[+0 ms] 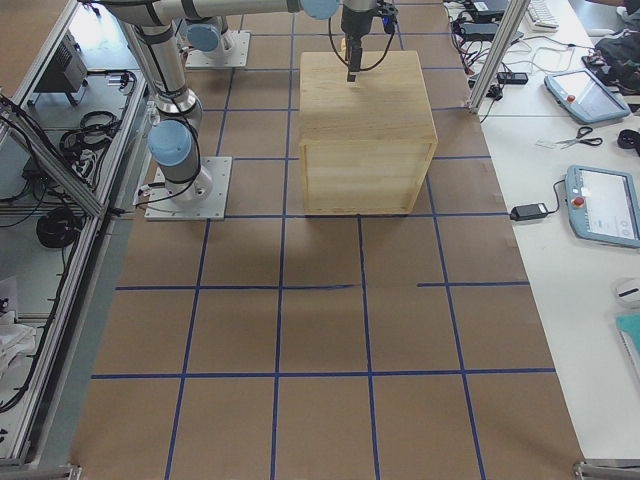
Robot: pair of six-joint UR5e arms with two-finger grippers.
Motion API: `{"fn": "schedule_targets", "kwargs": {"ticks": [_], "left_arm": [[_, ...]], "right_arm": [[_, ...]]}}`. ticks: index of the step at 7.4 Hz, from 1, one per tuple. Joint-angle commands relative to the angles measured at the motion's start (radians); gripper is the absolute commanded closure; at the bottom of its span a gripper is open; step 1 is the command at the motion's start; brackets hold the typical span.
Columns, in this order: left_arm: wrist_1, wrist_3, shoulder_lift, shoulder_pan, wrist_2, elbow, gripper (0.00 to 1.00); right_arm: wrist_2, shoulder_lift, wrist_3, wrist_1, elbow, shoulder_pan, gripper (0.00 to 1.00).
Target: Open upper drawer
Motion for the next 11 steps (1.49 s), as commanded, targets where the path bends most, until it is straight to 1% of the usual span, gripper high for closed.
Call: {"fn": "schedule_targets", "kwargs": {"ticks": [1,3,6,8,10,11], "left_arm": [[-0.002,-0.007,-0.022,0.000,-0.004,0.010,0.00],[0.006,-0.014,-0.062,0.000,-0.003,0.019,0.01],[-0.021,-0.009,-0.065,0.002,-0.001,0.071,0.01],[-0.018,-0.017,-0.088,0.002,-0.014,0.068,0.01],[-0.017,-0.017,-0.100,0.000,-0.017,0.090,0.01],[-0.014,-0.053,-0.114,-0.003,-0.067,0.102,0.01]], "right_arm": [[0.000,0.000,0.001,0.000,0.000,0.000,0.00],[0.000,0.000,0.001,0.000,0.000,0.000,0.00],[0.000,0.000,0.000,0.000,0.000,0.000,0.00],[0.000,0.000,0.000,0.000,0.000,-0.001,0.00],[0.000,0.000,0.001,0.000,0.001,0.000,0.00],[0.000,0.000,0.001,0.000,0.000,0.000,0.00]]}}
